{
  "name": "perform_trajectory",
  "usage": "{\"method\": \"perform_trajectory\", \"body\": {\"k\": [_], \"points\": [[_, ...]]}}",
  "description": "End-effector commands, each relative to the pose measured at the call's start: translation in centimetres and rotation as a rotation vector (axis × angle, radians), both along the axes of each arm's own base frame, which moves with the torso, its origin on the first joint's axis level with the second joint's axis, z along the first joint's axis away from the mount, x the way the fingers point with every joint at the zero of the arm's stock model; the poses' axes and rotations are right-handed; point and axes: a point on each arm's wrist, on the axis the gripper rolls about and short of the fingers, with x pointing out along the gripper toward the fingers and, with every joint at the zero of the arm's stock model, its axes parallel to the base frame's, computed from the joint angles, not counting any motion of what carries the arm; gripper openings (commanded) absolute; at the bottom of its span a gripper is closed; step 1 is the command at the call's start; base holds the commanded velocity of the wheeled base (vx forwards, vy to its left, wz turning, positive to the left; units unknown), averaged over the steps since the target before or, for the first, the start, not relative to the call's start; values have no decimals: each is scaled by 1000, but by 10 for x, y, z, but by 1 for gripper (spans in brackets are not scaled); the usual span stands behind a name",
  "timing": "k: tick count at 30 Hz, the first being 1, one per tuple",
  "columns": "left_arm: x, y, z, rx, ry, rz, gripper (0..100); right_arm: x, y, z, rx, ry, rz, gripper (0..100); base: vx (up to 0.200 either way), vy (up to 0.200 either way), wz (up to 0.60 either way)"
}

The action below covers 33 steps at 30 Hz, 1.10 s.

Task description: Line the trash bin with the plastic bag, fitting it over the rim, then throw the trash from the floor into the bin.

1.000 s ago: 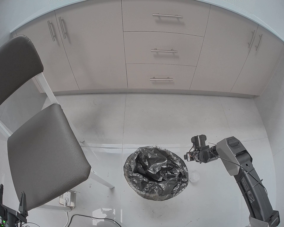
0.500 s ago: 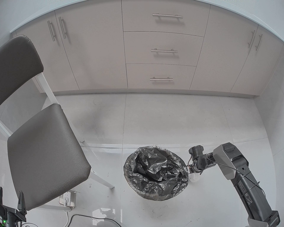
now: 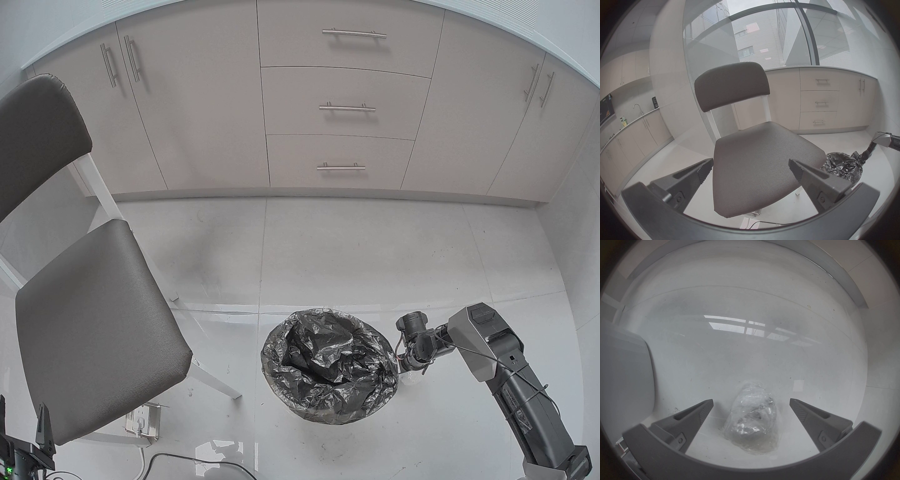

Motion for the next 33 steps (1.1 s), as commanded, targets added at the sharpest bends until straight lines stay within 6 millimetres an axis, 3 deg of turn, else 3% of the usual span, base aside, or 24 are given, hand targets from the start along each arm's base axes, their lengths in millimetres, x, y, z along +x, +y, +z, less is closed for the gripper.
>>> {"method": "perform_trajectory", "body": {"k": [1,8,9,32,33], "points": [[0,0,-2,0,5,0,100,-1,3,-1,-2,4,9,100,0,0,0],[0,0,-2,-2,2,-3,100,-2,5,-1,-8,9,22,100,0,0,0],[0,0,-2,-2,2,-3,100,-2,5,-1,-9,10,22,0,0,0,0],[-1,0,-3,-1,-8,-8,100,-5,5,-2,-18,39,21,0,0,0,0],[-1,0,-3,-1,-8,-8,100,-5,5,-2,-18,39,21,100,0,0,0]]}}
